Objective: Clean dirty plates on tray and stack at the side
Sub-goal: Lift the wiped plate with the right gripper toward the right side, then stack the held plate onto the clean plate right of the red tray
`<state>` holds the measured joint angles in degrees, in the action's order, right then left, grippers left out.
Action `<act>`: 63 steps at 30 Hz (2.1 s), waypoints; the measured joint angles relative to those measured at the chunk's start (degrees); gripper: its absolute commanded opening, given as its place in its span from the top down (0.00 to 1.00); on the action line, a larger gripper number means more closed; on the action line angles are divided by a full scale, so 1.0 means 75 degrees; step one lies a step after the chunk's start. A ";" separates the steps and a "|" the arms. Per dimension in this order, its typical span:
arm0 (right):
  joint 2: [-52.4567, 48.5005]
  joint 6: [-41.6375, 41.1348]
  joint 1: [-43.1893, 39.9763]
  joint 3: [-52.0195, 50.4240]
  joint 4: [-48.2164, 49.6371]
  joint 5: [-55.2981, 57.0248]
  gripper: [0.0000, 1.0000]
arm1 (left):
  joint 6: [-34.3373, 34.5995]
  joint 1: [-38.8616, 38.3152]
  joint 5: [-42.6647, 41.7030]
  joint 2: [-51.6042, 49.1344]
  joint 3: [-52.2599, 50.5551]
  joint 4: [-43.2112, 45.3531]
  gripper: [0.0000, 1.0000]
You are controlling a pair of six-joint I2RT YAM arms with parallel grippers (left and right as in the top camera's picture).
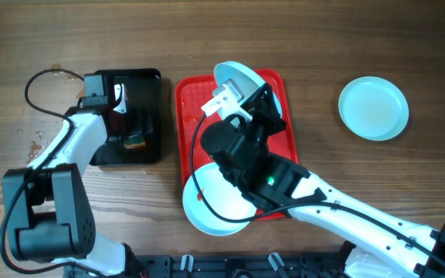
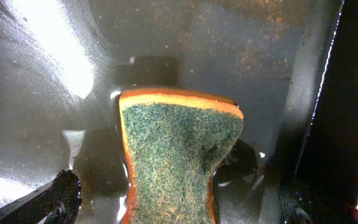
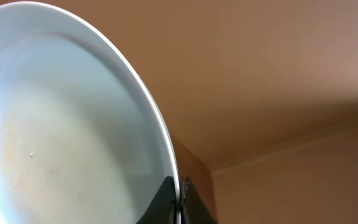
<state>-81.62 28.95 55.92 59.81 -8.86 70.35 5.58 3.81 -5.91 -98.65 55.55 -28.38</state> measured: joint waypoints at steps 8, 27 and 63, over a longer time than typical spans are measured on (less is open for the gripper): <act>0.0131 -0.0187 0.0149 0.0000 0.0050 -0.0268 0.96 | 0.0003 0.0000 0.0000 0.0000 0.0000 0.0000 0.00; 0.0446 -0.2804 -0.0618 0.0000 -0.1830 -0.2495 0.96 | 0.0003 0.0000 0.0003 0.0000 0.0000 0.0000 0.00; -0.1565 -0.7615 -1.0993 0.0000 -0.2920 -0.9294 0.50 | 0.0000 0.0000 0.0000 0.0000 0.0000 0.0000 0.00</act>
<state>-93.36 -28.16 -26.52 59.81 -30.76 0.64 5.58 3.81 -5.91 -98.65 55.55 -28.38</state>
